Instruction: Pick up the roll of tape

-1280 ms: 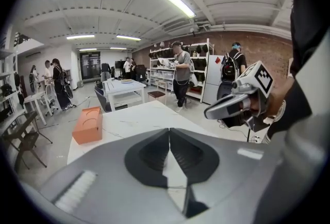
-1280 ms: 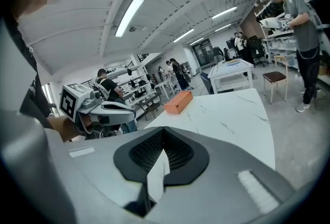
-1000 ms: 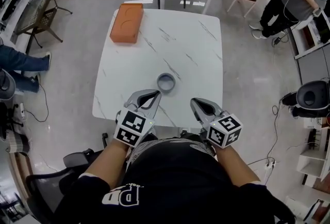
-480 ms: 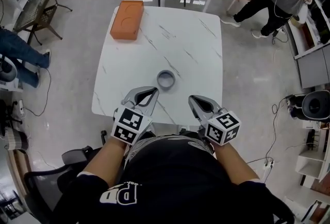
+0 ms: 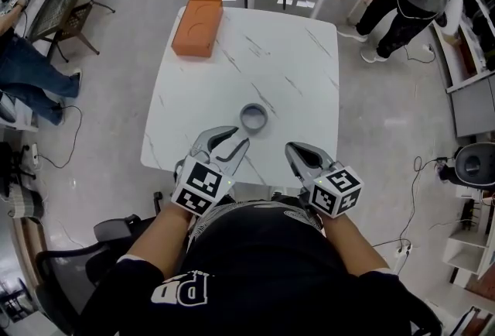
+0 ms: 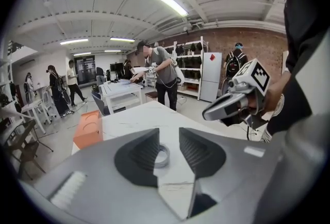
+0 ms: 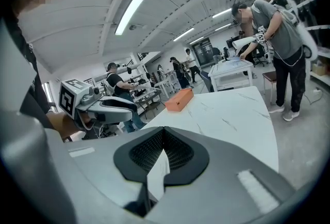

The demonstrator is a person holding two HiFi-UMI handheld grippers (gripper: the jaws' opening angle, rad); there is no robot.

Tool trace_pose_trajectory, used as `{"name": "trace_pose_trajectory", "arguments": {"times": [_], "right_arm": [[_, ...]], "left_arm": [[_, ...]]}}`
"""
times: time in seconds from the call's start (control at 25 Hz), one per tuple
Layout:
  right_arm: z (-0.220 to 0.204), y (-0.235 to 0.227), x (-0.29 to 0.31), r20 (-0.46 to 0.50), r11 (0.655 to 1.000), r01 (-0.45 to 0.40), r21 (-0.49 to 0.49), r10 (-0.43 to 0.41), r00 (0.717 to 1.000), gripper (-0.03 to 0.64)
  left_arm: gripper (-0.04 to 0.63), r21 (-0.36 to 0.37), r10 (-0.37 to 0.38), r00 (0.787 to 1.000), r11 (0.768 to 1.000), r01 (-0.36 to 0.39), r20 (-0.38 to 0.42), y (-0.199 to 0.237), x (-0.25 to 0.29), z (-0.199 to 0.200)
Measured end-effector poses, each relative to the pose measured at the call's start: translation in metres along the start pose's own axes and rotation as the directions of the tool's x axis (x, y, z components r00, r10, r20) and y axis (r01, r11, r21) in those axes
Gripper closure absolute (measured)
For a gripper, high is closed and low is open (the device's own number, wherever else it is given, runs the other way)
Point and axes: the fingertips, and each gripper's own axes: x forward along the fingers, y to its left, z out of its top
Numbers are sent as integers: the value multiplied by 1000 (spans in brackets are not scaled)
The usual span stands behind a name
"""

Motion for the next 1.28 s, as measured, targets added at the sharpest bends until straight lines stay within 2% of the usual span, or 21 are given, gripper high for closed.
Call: {"name": "trace_pose_trajectory", "arguments": {"times": [0.36, 0.6, 0.72, 0.88, 1.16, 1.28], "right_arm": [[-1, -3, 1, 0, 1000, 2, 2, -2, 1000, 618], [0, -7, -3, 3, 1000, 13, -2, -13, 1000, 618], [0, -14, -8, 11, 1000, 29, 7, -29, 1000, 618], [-2, -18, -11, 14, 999, 41, 19, -42, 999, 618], [3, -23, -17, 38, 998, 52, 31, -53, 998, 618], [5, -22, -18, 43, 998, 52, 25, -53, 998, 618]], "left_arm": [[419, 50, -10, 998, 999, 13, -60, -4, 13, -9], [419, 167, -13, 986, 985, 41, -166, -9, 35, -27], [419, 256, -36, 964, 961, 106, -264, -15, 53, -48], [419, 373, -30, 921, 909, 187, -388, -18, 77, -82], [419, 391, -29, 871, 886, 250, -490, -17, 110, -119], [419, 400, -19, 859, 880, 258, -512, -13, 119, -128]]}}
